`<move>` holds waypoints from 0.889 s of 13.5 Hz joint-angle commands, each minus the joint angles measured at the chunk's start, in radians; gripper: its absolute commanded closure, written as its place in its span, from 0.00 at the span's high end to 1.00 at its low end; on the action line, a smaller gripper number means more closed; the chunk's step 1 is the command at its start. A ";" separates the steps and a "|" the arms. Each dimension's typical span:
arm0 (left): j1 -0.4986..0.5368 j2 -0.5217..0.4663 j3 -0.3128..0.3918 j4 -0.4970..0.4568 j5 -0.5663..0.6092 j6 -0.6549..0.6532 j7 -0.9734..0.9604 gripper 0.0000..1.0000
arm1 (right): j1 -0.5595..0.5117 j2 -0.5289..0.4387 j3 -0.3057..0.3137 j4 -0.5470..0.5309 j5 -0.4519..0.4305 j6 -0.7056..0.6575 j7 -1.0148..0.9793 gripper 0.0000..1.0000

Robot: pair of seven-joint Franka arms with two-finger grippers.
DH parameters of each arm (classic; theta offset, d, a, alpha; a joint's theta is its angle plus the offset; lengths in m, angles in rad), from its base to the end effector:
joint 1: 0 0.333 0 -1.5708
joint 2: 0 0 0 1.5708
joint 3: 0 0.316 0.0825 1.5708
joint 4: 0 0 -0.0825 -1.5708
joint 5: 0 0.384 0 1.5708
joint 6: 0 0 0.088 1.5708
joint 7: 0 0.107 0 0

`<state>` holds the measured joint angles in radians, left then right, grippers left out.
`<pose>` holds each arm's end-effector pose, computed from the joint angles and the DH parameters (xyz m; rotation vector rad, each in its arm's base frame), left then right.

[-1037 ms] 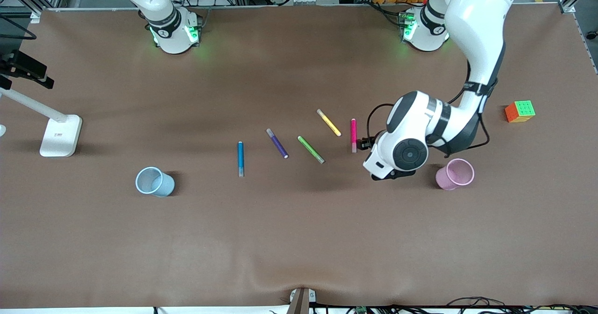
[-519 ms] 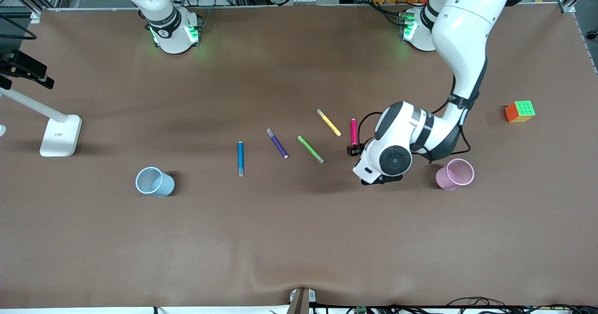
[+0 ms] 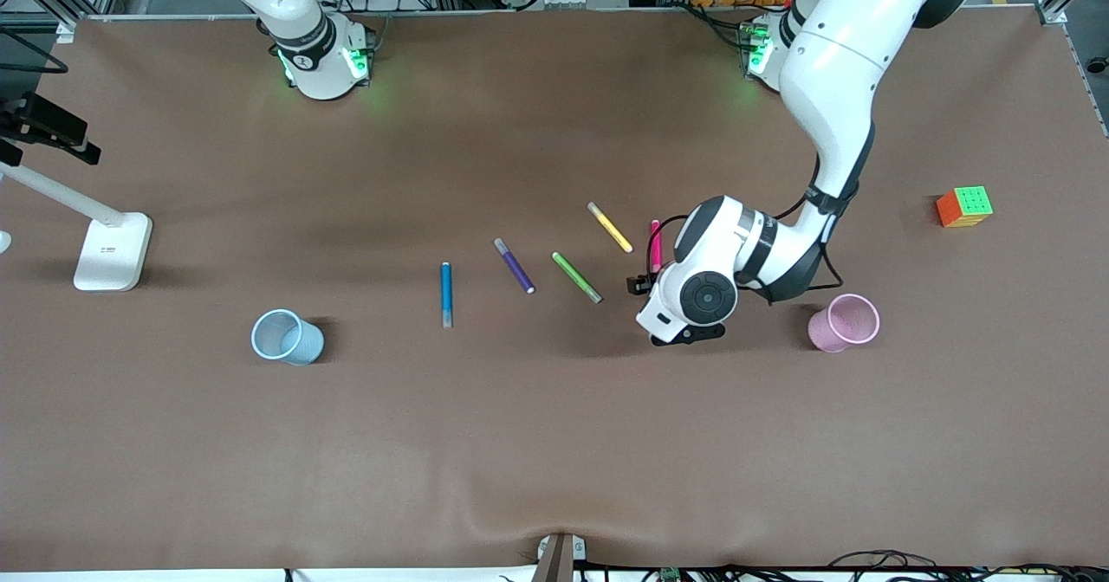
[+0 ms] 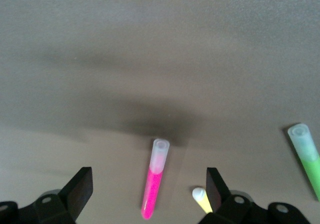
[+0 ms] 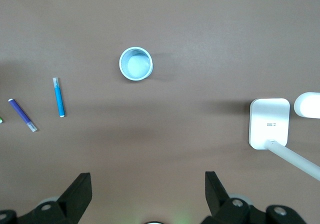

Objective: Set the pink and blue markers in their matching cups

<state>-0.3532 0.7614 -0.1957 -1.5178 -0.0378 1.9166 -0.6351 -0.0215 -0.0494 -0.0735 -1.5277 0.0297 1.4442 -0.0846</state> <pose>0.5781 -0.3370 0.1945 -3.0278 -0.2039 0.5959 0.5237 -0.0475 0.6604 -3.1051 0.0109 0.0483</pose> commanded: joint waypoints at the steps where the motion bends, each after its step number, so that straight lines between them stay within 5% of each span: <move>1: -0.018 0.018 0.010 0.012 -0.002 0.009 -0.025 0.99 | -0.014 0.000 0.011 0.014 0.015 -0.008 0.000 1.00; 5: -0.021 0.013 0.010 -0.012 0.002 0.009 0.028 0.65 | -0.011 0.002 0.012 0.014 0.016 -0.004 0.000 1.00; 10: -0.018 0.009 0.009 -0.050 0.009 0.009 0.068 0.54 | 0.026 0.003 0.012 0.014 0.015 -0.001 0.000 1.00; 12: -0.018 0.009 0.009 -0.044 0.007 0.009 0.069 0.42 | 0.035 0.005 0.012 0.012 0.015 -0.001 0.000 1.00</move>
<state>-0.3657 0.7801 -0.1929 -1.5564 -0.0373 1.9219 -0.5779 0.0027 -0.0489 -0.0599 -1.5277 0.0347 1.4470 -0.0848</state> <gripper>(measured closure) 0.458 0.000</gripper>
